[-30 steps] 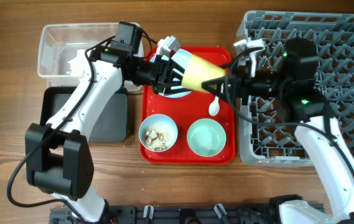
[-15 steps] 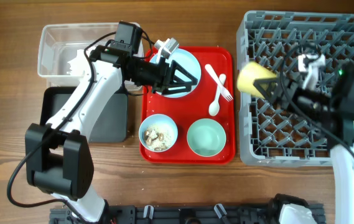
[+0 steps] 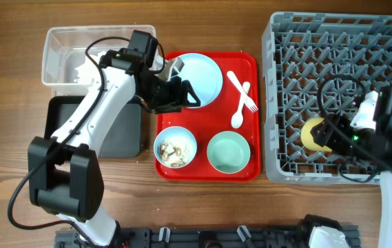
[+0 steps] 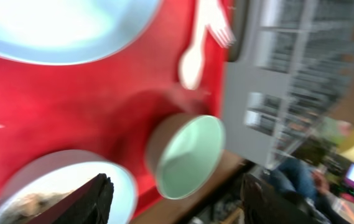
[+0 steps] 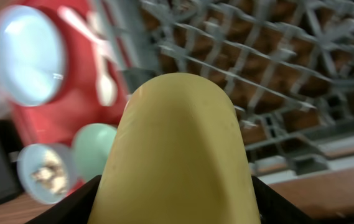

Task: Sort waste into correct bins and load items into the dishwasher rack
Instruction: 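Carry the yellow cup with the right gripper into the dish rack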

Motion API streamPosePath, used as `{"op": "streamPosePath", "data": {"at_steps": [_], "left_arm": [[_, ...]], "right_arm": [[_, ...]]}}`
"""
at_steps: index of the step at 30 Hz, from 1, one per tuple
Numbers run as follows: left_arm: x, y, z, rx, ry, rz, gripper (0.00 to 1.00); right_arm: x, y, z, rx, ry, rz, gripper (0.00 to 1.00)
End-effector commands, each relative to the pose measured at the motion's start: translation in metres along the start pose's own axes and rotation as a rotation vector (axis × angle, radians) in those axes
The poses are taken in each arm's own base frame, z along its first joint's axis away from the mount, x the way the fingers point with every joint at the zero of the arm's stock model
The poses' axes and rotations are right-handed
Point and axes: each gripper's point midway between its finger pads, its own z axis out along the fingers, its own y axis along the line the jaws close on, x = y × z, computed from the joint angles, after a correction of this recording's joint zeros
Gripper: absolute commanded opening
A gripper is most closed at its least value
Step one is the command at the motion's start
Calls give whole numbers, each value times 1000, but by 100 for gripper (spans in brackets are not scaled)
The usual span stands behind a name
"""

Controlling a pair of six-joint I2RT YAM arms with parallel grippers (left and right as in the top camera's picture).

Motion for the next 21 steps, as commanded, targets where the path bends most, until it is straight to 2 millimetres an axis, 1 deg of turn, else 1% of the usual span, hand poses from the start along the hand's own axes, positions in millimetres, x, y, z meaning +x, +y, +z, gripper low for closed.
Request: {"op": "streamPosePath", "data": {"at_steps": [1,5,9,13,17,21], "left_arm": [[-8,20,-9,-152,-58,27,69],[-9,20,-9,-152,-61,29,69],[-10,20,-9,-151,-63,30,69],[-10,20,-9,-151,-63,31,69],[-10,20,-9,-152,-62,30,69],[-10,20,-9,-152,-62,30,69]], "right_arm": [[-7,-18,17,114,55,19,43],[-1,-17,42,137,166,2,44],[10,-5,62,144,258,-56,44],[19,7,75,175,311,-102,44],[24,4,84,268,328,-103,44],[26,4,88,289,343,-103,45]]}}
